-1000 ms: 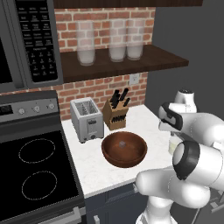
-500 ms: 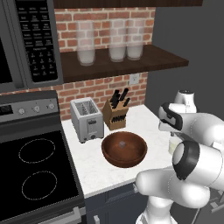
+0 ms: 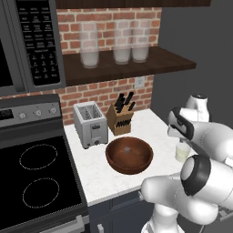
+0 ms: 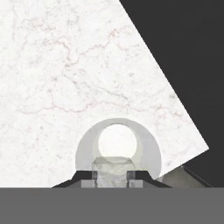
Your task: Grab a lemon wedge from the fridge and one ice cube from the ice bowl, and put them in the glass of lemonade.
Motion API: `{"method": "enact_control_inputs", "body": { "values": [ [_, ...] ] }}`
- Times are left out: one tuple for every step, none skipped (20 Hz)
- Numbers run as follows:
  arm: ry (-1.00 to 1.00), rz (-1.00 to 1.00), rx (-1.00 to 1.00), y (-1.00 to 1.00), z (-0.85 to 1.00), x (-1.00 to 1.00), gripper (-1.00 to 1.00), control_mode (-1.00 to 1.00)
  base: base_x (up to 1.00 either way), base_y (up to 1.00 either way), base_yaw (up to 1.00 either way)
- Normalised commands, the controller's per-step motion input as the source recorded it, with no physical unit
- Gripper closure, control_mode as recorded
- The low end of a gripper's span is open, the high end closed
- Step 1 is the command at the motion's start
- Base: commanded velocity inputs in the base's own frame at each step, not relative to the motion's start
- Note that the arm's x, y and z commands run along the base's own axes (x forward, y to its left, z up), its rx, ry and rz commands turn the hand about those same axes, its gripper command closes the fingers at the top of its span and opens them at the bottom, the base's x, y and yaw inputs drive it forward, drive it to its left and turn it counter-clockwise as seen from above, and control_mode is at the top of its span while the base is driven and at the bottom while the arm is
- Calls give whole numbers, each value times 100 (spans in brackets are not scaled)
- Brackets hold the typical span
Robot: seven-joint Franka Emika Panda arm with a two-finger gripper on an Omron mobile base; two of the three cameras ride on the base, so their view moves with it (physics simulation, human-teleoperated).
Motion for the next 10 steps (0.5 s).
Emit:
{"method": "enact_control_inputs", "body": {
  "values": [
    [-5,0,5,-2,15,-4,100,-100,0,0,0],
    [-1,0,5,-1,16,0,100,-100,0,0,0],
    [0,0,3,0,16,0,100,-100,0,0,0],
    [0,0,1,0,26,0,100,-100,0,0,0],
    [0,0,0,0,28,0,100,-100,0,0,0],
    [0,0,0,0,36,0,100,-100,0,0,0],
    [4,0,0,0,37,0,100,-100,0,0,0],
    [3,0,0,0,32,2,100,-100,0,0,0],
    [1,0,0,0,20,0,100,-100,0,0,0],
    [0,0,0,0,0,0,100,-100,0,0,0]
  ]
}}
